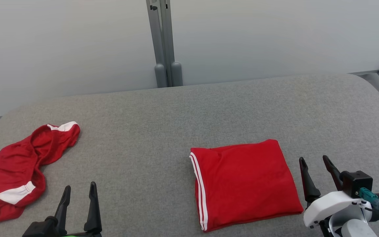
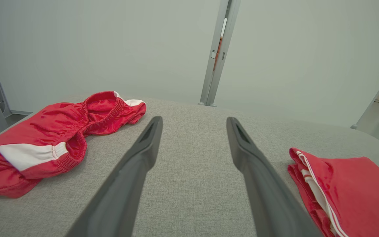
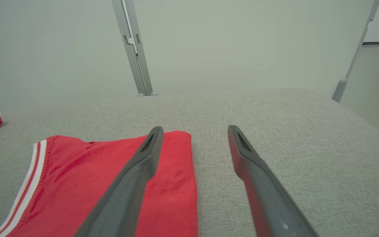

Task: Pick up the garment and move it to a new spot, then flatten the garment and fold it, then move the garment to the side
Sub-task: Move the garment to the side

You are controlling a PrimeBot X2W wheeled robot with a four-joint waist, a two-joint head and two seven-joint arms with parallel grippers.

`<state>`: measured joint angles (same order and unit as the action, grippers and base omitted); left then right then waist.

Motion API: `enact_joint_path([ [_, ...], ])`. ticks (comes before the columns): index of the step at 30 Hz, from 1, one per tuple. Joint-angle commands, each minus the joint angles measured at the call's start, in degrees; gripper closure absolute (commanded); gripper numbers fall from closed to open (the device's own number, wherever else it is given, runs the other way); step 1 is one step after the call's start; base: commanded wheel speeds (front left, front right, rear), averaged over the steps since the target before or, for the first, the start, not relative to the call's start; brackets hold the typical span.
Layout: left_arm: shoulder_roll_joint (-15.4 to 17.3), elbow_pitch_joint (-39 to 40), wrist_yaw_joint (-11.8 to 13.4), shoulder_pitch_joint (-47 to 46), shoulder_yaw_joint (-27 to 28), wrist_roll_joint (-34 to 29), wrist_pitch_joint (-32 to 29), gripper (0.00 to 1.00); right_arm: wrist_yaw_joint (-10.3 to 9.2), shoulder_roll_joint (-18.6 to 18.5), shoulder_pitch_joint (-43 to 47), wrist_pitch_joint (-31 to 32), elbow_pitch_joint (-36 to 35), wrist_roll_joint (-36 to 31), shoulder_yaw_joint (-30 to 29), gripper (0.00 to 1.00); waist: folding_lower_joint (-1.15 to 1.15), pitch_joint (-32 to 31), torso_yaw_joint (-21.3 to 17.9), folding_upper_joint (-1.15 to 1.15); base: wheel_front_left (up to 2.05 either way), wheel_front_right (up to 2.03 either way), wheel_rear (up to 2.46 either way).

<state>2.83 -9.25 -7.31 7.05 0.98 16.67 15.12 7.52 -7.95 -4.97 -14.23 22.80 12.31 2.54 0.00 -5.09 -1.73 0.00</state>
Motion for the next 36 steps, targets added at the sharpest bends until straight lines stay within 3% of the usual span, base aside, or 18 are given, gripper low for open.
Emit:
enact_joint_path([
  [1, 0.14, 0.26, -0.22, 0.72, 0.00, 0.07, 0.02, 0.00, -0.07, 0.06, 0.61, -0.45, 0.21, -0.40, -0.15, 0.00, 0.00, 0.01, 0.06, 0.00, 0.00, 0.00, 0.00],
  [13, 0.14, 0.81, -0.22, 1.06, -0.18, 0.17, 0.02, 0.00, -0.08, 0.60, -0.60, 2.12, 2.37, -0.23, -1.17, 0.00, 0.00, 0.23, 0.89, 0.00, 0.00, 0.00, 0.00],
  [21, 0.15, 0.98, -0.22, 0.36, -1.31, -0.58, 0.01, 0.00, -0.06, 1.25, -7.04, 14.19, 11.92, -0.94, -5.51, 0.00, 0.00, 1.99, 3.95, 0.00, 0.00, 0.00, 0.00],
  [36, 0.14, 0.97, -0.19, -0.27, -2.61, -0.42, 0.01, 0.00, -0.05, 1.66, -11.44, 19.76, 26.08, -3.98, -8.10, 0.00, 0.00, 5.10, 11.19, 0.00, 0.00, 0.00, 0.00],
])
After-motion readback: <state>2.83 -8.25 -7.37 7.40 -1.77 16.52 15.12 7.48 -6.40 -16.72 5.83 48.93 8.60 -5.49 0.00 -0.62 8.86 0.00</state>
